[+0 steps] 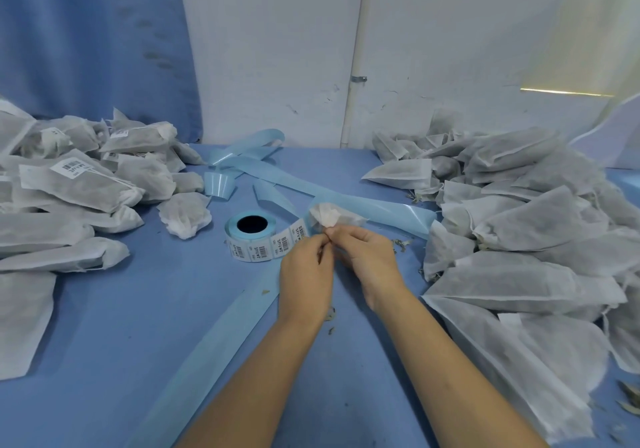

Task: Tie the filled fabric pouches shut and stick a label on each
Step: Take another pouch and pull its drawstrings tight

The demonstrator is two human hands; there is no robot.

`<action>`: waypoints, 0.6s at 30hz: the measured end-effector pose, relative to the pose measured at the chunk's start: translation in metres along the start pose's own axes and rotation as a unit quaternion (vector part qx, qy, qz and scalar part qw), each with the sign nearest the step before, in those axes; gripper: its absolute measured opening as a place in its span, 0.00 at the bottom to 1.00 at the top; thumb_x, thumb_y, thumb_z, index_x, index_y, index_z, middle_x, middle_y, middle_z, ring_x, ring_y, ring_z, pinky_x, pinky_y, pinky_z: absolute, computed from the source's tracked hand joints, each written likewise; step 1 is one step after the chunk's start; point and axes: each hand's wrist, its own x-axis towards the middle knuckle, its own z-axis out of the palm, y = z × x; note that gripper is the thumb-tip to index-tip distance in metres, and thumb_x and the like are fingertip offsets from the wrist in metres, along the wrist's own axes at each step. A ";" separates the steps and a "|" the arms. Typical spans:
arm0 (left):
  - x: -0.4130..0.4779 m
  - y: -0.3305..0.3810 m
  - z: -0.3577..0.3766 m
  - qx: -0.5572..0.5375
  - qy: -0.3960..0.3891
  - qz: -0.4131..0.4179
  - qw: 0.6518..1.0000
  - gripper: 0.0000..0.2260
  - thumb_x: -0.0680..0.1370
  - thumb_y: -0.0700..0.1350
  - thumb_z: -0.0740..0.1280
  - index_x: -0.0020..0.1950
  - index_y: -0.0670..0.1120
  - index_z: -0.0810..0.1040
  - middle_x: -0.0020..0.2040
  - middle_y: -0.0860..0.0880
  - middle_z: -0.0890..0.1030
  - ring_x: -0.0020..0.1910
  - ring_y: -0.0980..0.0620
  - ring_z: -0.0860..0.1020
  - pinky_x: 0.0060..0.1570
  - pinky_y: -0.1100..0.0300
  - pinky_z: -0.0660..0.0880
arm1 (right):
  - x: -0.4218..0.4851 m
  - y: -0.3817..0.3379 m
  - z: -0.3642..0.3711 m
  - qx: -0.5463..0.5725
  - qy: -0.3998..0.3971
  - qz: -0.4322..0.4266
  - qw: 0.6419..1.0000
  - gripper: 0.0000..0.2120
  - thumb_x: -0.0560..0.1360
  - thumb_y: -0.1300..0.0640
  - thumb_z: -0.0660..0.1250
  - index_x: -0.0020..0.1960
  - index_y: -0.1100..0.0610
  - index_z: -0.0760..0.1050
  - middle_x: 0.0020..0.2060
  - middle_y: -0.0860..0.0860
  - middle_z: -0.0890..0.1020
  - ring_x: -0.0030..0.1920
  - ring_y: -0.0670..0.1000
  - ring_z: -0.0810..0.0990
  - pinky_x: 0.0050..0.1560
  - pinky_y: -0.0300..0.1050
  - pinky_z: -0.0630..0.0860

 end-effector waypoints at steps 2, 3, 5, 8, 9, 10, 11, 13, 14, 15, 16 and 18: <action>0.001 -0.002 0.000 0.009 0.007 0.013 1.000 0.09 0.79 0.40 0.64 0.42 0.39 0.79 0.37 0.44 0.78 0.38 0.48 0.74 0.39 0.60 0.67 | 0.000 -0.001 -0.001 0.019 -0.007 0.006 1.000 0.04 0.75 0.66 0.68 0.43 0.64 0.82 0.41 0.60 0.82 0.45 0.55 0.79 0.57 0.50 0.76; 0.001 -0.002 0.001 0.012 0.006 0.016 1.000 0.09 0.79 0.41 0.64 0.42 0.39 0.79 0.37 0.44 0.78 0.38 0.47 0.74 0.39 0.60 0.67 | 0.001 -0.001 -0.002 0.027 -0.010 0.009 1.000 0.04 0.74 0.66 0.68 0.43 0.64 0.82 0.41 0.60 0.82 0.45 0.55 0.79 0.56 0.48 0.76; 0.001 -0.003 0.001 0.018 0.002 0.019 1.000 0.09 0.79 0.40 0.64 0.42 0.39 0.80 0.37 0.44 0.78 0.39 0.47 0.74 0.39 0.59 0.67 | 0.001 0.001 -0.003 0.021 -0.006 0.002 1.000 0.04 0.75 0.65 0.68 0.42 0.62 0.82 0.39 0.58 0.83 0.42 0.52 0.79 0.49 0.42 0.77; 0.001 -0.003 0.002 0.019 0.002 0.020 1.000 0.07 0.79 0.40 0.65 0.44 0.42 0.82 0.39 0.46 0.80 0.41 0.49 0.75 0.41 0.60 0.68 | 0.003 0.004 -0.004 -0.082 0.024 -0.046 0.995 0.07 0.76 0.62 0.67 0.44 0.62 0.83 0.38 0.55 0.84 0.40 0.47 0.79 0.45 0.36 0.75; 0.001 -0.002 0.002 0.016 0.002 0.015 1.000 0.07 0.79 0.40 0.64 0.45 0.42 0.82 0.40 0.46 0.80 0.41 0.49 0.76 0.42 0.60 0.69 | 0.004 0.005 -0.005 -0.126 0.036 -0.066 0.989 0.07 0.77 0.61 0.67 0.44 0.63 0.83 0.37 0.54 0.83 0.39 0.45 0.77 0.44 0.36 0.74; 0.001 -0.002 0.001 0.014 0.002 0.010 1.000 0.07 0.79 0.40 0.64 0.46 0.42 0.82 0.41 0.47 0.81 0.42 0.50 0.76 0.43 0.60 0.69 | 0.005 0.005 -0.005 -0.164 0.046 -0.083 0.982 0.08 0.77 0.61 0.66 0.43 0.62 0.82 0.34 0.51 0.82 0.36 0.43 0.75 0.41 0.35 0.72; 0.001 -0.002 0.001 0.013 0.001 0.008 1.000 0.07 0.79 0.40 0.64 0.46 0.42 0.82 0.42 0.48 0.81 0.43 0.50 0.77 0.43 0.60 0.70 | 0.005 0.006 -0.006 -0.193 0.052 -0.098 0.975 0.10 0.78 0.60 0.65 0.42 0.62 0.82 0.30 0.48 0.79 0.32 0.41 0.72 0.37 0.34 0.69; 0.000 -0.001 0.001 0.024 -0.009 0.020 0.999 0.07 0.79 0.40 0.63 0.48 0.43 0.82 0.43 0.48 0.81 0.43 0.51 0.77 0.44 0.61 0.70 | 0.006 0.006 -0.007 -0.239 0.057 -0.123 0.961 0.12 0.78 0.61 0.64 0.37 0.59 0.80 0.24 0.43 0.74 0.27 0.40 0.68 0.33 0.33 0.65; -0.001 -0.001 0.002 0.035 -0.017 0.032 0.999 0.07 0.79 0.41 0.63 0.48 0.43 0.82 0.43 0.48 0.81 0.43 0.52 0.76 0.44 0.61 0.70 | 0.006 0.006 -0.008 -0.258 0.056 -0.133 0.955 0.13 0.78 0.61 0.64 0.36 0.57 0.79 0.24 0.43 0.74 0.26 0.40 0.69 0.33 0.34 0.65; -0.002 -0.001 0.002 0.046 -0.024 0.043 0.998 0.08 0.79 0.41 0.63 0.48 0.43 0.81 0.43 0.48 0.80 0.43 0.52 0.76 0.43 0.62 0.69 | 0.006 0.007 -0.008 -0.268 0.057 -0.137 0.952 0.14 0.78 0.61 0.63 0.35 0.57 0.79 0.24 0.43 0.74 0.27 0.40 0.70 0.33 0.34 0.65; -0.002 0.000 0.003 0.053 -0.028 0.051 0.997 0.08 0.80 0.41 0.63 0.49 0.43 0.81 0.43 0.49 0.80 0.43 0.53 0.75 0.43 0.62 0.69 | 0.006 0.007 -0.008 -0.265 0.061 -0.135 0.953 0.13 0.78 0.61 0.63 0.35 0.58 0.79 0.25 0.44 0.75 0.28 0.39 0.70 0.34 0.34 0.66; -0.002 -0.001 0.003 0.058 -0.031 0.052 0.996 0.08 0.79 0.41 0.63 0.49 0.43 0.81 0.44 0.49 0.80 0.43 0.52 0.76 0.43 0.62 0.69 | 0.007 0.007 -0.006 -0.210 0.078 -0.106 0.969 0.12 0.77 0.62 0.64 0.38 0.62 0.81 0.31 0.47 0.80 0.34 0.41 0.75 0.40 0.36 0.71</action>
